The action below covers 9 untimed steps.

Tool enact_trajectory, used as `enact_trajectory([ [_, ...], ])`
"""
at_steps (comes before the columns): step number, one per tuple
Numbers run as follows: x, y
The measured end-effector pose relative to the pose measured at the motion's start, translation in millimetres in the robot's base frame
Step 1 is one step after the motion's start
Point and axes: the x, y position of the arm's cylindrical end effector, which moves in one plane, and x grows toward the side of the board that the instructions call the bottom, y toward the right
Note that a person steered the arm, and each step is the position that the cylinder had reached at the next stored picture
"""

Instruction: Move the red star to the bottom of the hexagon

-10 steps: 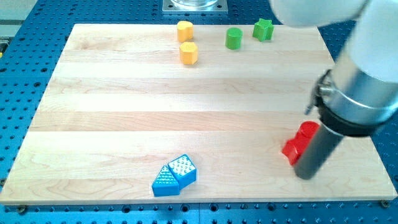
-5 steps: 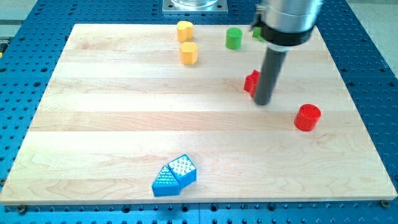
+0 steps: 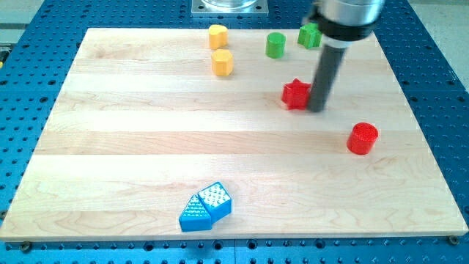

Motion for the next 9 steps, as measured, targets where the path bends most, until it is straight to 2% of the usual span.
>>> enact_trajectory([
  [1, 0.0, 25.6],
  [2, -12.6, -2.0],
  [3, -12.6, -66.4],
  [4, -4.7, -69.3],
  [5, -22.5, -35.2],
  [7, -28.7, -99.8],
  [8, -16.6, -101.2],
  [9, -11.3, -56.3],
])
